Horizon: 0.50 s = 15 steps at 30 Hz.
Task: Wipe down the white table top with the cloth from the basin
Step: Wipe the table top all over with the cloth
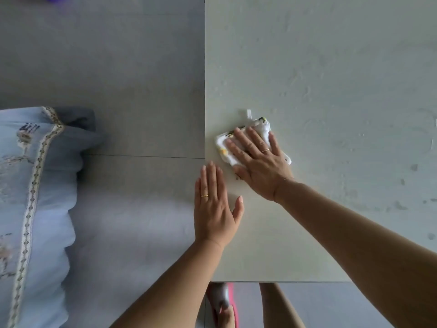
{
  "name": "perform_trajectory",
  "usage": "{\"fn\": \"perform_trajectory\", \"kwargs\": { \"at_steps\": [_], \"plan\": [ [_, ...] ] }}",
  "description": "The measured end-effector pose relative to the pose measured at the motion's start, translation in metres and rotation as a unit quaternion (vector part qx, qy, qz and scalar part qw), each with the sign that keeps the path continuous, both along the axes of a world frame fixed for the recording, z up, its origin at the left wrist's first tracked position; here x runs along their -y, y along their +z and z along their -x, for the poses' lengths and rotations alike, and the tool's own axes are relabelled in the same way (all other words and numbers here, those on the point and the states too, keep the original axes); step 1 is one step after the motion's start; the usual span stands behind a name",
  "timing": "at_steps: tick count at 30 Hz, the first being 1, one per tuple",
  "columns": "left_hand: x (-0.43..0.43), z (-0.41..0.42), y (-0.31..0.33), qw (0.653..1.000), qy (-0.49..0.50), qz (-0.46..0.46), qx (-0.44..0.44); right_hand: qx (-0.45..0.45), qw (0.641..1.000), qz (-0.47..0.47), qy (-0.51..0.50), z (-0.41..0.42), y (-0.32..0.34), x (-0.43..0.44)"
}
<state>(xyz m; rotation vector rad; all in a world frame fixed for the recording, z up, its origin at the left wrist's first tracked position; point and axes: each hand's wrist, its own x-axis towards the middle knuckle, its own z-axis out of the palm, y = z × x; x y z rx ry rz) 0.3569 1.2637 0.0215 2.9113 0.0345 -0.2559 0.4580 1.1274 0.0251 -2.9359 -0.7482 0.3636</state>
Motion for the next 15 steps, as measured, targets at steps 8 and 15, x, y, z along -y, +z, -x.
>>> {"fn": "perform_trajectory", "kwargs": {
  "at_steps": [8, 15],
  "plan": [
    [0.003, -0.001, 0.002, 1.0, 0.014, -0.011, -0.011, -0.03, 0.989, -0.031, -0.144, -0.012, 0.002, -0.041],
    [0.003, -0.003, 0.003, 1.0, 0.012, -0.014, -0.009, -0.001, 1.0, -0.009, 0.011, -0.065, 0.002, 0.008]
  ]
}}
